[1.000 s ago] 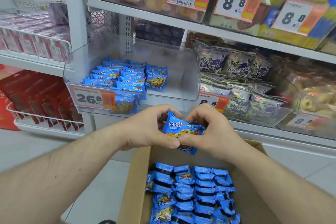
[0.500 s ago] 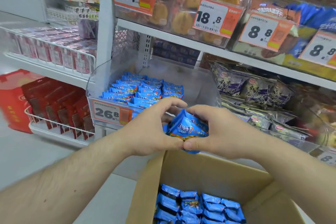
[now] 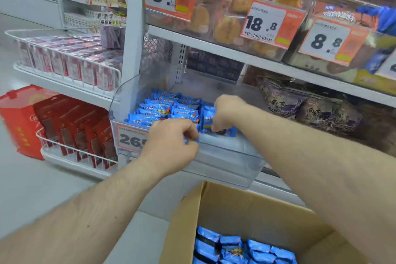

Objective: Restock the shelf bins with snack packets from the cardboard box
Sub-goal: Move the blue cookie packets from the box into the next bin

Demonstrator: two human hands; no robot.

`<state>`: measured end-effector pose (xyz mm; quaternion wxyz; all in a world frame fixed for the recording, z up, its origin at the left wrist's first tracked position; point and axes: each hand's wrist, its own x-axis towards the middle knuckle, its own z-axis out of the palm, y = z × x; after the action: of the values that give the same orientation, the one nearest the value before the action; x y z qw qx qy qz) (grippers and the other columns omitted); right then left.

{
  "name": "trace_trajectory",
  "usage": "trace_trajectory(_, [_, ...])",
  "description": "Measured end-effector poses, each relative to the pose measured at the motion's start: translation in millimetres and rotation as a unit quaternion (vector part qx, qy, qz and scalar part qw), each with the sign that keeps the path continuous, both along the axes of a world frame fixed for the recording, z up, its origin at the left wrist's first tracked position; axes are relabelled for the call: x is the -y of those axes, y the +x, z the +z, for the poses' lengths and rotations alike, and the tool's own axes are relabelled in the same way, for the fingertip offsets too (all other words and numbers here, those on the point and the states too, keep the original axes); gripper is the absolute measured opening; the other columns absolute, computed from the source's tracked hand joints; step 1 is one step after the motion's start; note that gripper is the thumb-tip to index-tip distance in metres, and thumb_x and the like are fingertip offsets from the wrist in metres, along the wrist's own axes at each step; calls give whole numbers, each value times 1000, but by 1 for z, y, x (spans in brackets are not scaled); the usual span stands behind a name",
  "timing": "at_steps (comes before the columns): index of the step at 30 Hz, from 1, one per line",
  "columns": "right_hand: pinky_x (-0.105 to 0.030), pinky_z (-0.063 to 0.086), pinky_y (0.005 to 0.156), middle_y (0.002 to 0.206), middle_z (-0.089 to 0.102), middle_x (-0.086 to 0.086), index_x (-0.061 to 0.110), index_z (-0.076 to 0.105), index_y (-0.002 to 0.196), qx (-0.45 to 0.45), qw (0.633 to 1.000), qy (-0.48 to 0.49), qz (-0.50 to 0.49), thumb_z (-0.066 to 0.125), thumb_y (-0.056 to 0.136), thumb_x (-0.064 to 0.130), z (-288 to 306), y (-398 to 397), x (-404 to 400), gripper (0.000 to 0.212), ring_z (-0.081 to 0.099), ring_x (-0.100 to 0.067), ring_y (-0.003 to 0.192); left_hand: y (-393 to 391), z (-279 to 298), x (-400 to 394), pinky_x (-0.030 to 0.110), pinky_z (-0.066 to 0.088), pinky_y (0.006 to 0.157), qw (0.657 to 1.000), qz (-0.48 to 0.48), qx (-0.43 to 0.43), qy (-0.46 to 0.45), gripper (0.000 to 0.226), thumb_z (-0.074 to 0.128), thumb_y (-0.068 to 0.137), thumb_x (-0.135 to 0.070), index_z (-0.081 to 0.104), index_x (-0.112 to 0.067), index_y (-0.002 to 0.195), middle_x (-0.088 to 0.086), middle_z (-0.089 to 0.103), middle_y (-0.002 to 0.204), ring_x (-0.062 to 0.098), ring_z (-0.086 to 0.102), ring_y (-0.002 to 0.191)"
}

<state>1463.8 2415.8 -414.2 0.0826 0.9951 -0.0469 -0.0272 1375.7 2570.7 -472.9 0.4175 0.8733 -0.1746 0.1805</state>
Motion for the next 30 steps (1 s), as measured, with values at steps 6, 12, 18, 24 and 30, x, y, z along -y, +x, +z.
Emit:
trace_trajectory(6, [-23,39,54,101,62,-3,15,52,87,-41,997,17,-59,78,67,27,-40,26,4,34,54,-23,73,4,-7,3,33,45,76,999,17,24,-19,14,52,58,-21,64,-24,64,-15,59,62,12,56,70])
trace_trajectory(12, [-31,44,68,121,53,-10,7,35,129,27,969,171,-177,89,61,34,-43,20,7,91,55,-27,91,8,-14,4,30,34,74,998,22,56,-19,15,53,57,-19,65,-24,64,-10,67,68,16,59,72])
trace_trajectory(18, [-36,61,71,73,62,-5,4,56,98,-3,954,258,-152,87,64,24,-44,24,-2,51,70,-21,67,8,-15,7,30,29,73,997,23,61,-35,14,52,57,-17,59,-28,62,-10,65,67,17,58,71])
trace_trajectory(24, [-39,58,77,97,58,-15,1,52,91,-57,890,421,-163,70,80,-6,-38,19,2,22,60,-27,87,8,-15,7,28,24,72,997,20,63,-32,14,51,58,-18,61,-26,64,-11,64,68,15,56,73])
trace_trajectory(30, [-46,56,66,137,42,-18,3,25,139,-39,891,408,-196,80,77,5,-35,7,10,82,54,-39,112,4,-12,7,35,37,82,997,13,65,-30,14,52,60,-17,63,-23,66,-11,62,69,18,58,76])
